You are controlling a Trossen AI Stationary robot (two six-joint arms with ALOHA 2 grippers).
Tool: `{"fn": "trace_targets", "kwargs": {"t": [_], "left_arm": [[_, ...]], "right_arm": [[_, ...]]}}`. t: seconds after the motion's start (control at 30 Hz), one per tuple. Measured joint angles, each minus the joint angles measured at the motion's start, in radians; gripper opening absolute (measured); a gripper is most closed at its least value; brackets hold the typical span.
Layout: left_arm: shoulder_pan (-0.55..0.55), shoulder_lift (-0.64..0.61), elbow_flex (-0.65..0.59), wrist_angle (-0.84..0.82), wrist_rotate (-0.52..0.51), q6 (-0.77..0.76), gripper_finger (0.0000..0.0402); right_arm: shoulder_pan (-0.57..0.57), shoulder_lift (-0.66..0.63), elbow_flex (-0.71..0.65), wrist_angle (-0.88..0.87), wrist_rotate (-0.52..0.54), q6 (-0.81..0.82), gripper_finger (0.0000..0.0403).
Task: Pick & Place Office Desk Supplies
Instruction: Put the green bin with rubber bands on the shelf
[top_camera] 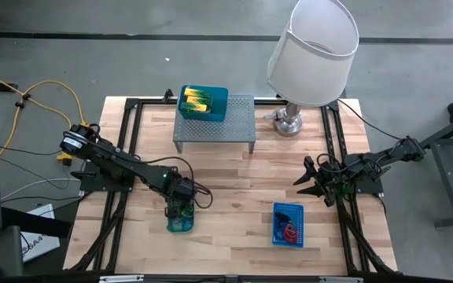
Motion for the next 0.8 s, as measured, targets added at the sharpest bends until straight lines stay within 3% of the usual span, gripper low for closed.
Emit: {"fn": "trace_targets", "kwargs": {"t": [0.27, 0.5, 0.8], "left_arm": [[0.000, 0.000, 0.000, 0.002, 0.025, -0.197, 0.0003], [-0.009, -0.010, 0.001, 0.030, 0.118, -0.553, 0.0003], [-0.079, -0.082, 0.002, 0.095, 0.118, -1.040, 0.0002]], "right_arm": [[0.000, 0.000, 0.000, 0.000, 0.000, 0.000, 0.0134], [0.000, 0.000, 0.000, 0.000, 0.000, 0.000, 0.0134], [0.000, 0.000, 0.000, 0.000, 0.000, 0.000, 0.0134]]}}
